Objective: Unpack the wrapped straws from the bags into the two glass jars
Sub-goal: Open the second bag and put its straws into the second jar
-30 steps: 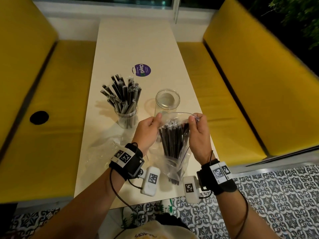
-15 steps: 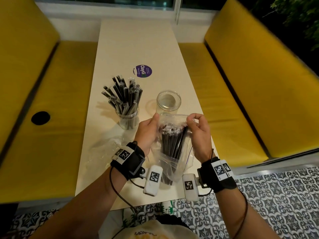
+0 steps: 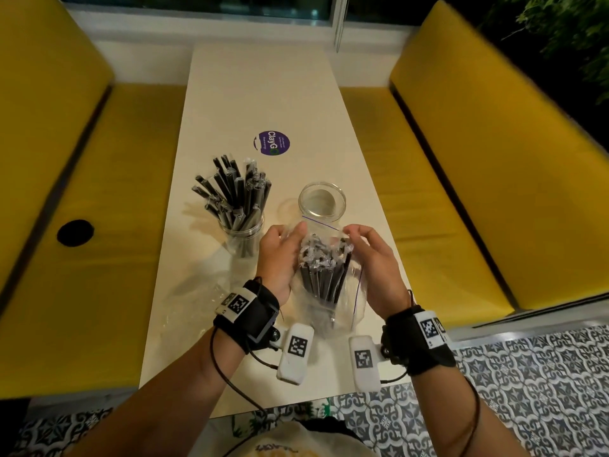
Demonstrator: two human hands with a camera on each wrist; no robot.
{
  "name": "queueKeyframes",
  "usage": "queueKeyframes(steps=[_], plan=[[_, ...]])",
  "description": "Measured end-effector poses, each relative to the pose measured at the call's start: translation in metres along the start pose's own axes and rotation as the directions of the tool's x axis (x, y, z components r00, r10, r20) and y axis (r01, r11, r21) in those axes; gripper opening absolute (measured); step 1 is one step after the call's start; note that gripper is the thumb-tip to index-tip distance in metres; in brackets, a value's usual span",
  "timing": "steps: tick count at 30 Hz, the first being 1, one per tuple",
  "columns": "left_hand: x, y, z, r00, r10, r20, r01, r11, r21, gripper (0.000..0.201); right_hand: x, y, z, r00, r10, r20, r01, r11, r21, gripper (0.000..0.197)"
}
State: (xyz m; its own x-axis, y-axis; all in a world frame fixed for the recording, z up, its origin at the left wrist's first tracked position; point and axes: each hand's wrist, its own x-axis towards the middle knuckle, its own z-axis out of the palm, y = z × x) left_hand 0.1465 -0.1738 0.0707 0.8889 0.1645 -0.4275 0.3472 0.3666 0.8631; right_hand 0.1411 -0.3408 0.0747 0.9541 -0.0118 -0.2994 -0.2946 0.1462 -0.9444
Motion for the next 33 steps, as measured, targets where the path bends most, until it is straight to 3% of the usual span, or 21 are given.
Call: queueKeyframes(steps=[2,5,8,10,14,17,20,24,26,28,29,33], plan=[[0.005,0.000,0.002,0.998,-0.016,-0.057,0.014,0.999,-0.036,0.032,-0.002,0.002,-0.004,0.991,0.002,0.136,-0.002,1.000,0.000,0.062],[0.010,-0.002,0.005,0.993,-0.054,-0.102,0.042,0.992,-0.116,0.037,-0.005,0.009,-0.011,0.932,-0.037,0.360,0.073,0.994,-0.086,0.109],[0.008,0.002,0.007,0.995,-0.071,-0.076,0.058,0.985,-0.163,0.034,-0.011,0.007,-0.017,0.886,-0.004,0.464,0.172,0.932,-0.319,0.124],[0.007,0.005,0.010,0.995,-0.097,-0.006,0.094,0.981,-0.171,0.042,-0.007,0.005,-0.017,0.891,-0.027,0.453,0.211,0.909,-0.361,0.123],[0.004,0.018,0.011,0.959,-0.129,0.251,0.173,0.972,-0.160,0.047,0.004,-0.007,-0.008,0.951,-0.162,0.262,0.254,0.893,-0.371,0.094],[0.012,0.018,0.000,0.953,-0.098,0.287,0.110,0.994,-0.027,0.068,0.015,-0.013,-0.010,0.965,-0.161,0.205,0.211,0.944,-0.254,0.079],[0.013,0.020,-0.008,0.905,-0.066,0.419,-0.012,0.983,0.181,0.069,0.022,-0.020,-0.009,0.960,-0.124,0.252,0.190,0.948,-0.257,0.070],[0.012,0.025,-0.006,0.871,-0.005,0.491,-0.121,0.967,0.223,0.063,0.020,-0.025,0.002,0.921,-0.048,0.386,0.208,0.899,-0.385,0.078],[0.012,0.026,0.001,0.873,0.020,0.488,-0.160,0.955,0.248,0.042,0.018,-0.027,0.012,0.894,-0.074,0.441,0.276,0.868,-0.413,0.063],[0.015,0.027,0.006,0.901,0.008,0.433,-0.124,0.963,0.241,0.032,0.016,-0.029,0.018,0.861,-0.118,0.494,0.358,0.831,-0.425,0.050],[0.017,0.027,0.006,0.912,0.005,0.410,-0.104,0.970,0.220,0.033,0.017,-0.028,0.016,0.850,-0.120,0.512,0.377,0.818,-0.434,0.053],[0.021,0.033,0.008,0.934,0.038,0.354,-0.080,0.991,0.105,0.031,0.016,-0.028,0.005,0.880,-0.051,0.473,0.307,0.821,-0.482,0.096]])
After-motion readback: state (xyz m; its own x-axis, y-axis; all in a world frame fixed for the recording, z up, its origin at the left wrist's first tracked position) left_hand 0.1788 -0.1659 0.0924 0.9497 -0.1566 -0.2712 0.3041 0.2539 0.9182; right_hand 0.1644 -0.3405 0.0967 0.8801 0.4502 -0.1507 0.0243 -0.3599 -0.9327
